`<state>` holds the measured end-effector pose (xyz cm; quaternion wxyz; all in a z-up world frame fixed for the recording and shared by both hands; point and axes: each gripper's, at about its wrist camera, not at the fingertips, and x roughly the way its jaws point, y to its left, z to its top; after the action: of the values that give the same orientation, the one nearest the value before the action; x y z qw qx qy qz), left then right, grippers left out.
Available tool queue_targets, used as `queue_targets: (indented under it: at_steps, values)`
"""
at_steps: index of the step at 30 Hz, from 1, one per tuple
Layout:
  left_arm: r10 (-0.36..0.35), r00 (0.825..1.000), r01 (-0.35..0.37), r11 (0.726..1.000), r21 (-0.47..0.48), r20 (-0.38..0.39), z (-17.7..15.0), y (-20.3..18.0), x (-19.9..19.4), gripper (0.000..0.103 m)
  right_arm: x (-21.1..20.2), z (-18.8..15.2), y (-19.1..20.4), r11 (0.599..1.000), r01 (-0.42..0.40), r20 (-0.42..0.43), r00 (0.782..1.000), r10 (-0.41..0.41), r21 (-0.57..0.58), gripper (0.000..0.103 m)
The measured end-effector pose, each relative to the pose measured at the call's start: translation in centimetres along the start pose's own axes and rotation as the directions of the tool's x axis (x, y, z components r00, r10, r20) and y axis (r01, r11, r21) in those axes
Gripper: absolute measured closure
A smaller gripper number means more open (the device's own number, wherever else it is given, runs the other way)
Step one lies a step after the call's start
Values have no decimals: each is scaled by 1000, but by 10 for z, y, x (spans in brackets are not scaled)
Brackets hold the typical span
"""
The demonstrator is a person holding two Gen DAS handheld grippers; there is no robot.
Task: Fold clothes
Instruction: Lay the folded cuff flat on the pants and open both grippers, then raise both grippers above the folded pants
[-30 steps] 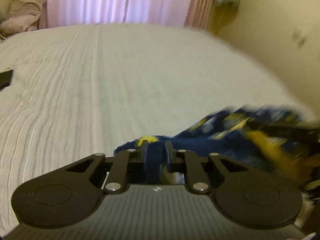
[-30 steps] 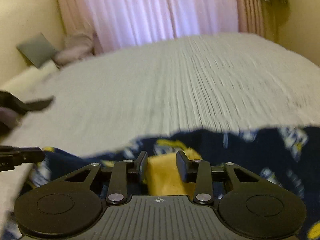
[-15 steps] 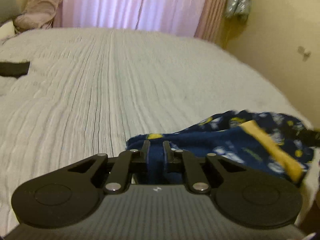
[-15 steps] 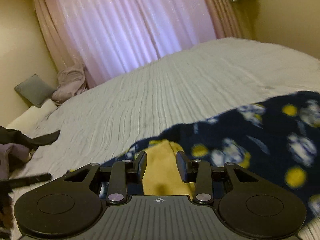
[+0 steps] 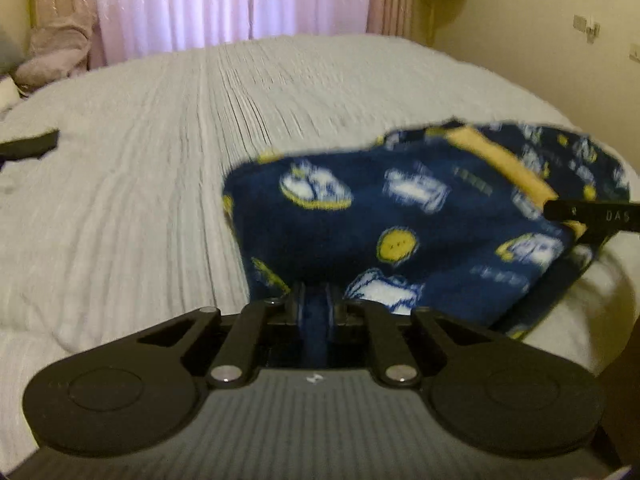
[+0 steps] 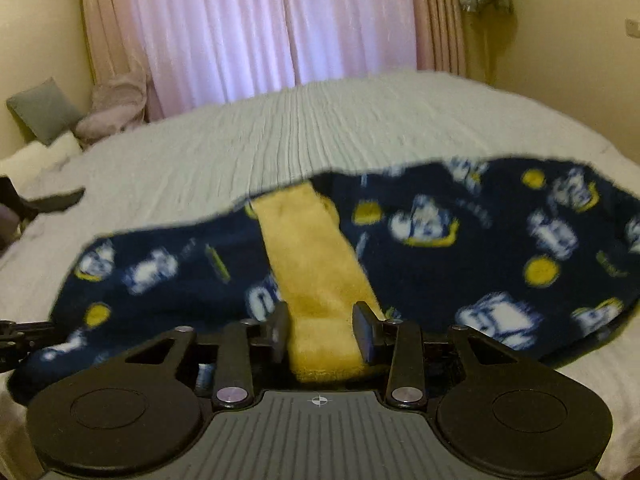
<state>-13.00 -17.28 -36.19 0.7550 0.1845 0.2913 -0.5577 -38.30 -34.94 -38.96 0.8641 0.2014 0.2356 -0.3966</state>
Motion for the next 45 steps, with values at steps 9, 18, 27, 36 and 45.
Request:
queue_targets:
  at_steps: [9, 18, 27, 36, 45]
  values:
    - [-30, 997, 29, 999, -24, -66, -30, -16, -5, 93, -10, -19, 15, 997, 21, -24, 999, -22, -68, 66]
    - [-9, 997, 5, 999, -44, -70, -31, -18, -13, 93, -11, -22, 25, 997, -4, -41, 999, 1, -81, 66]
    - [54, 988, -69, 992, -103, -147, -15, -20, -18, 90, -15, -20, 26, 998, 65, -97, 993, -65, -5, 66]
    - [130, 975, -147, 986, -83, -179, -19, -37, -42, 70, -55, -19, 20, 984, 163, -118, 981, -154, 73, 11]
    - [122, 981, -135, 988, -80, -154, -25, -47, -79, 59, -97, -17, 30, 974, 212, -113, 973, -203, 75, 11]
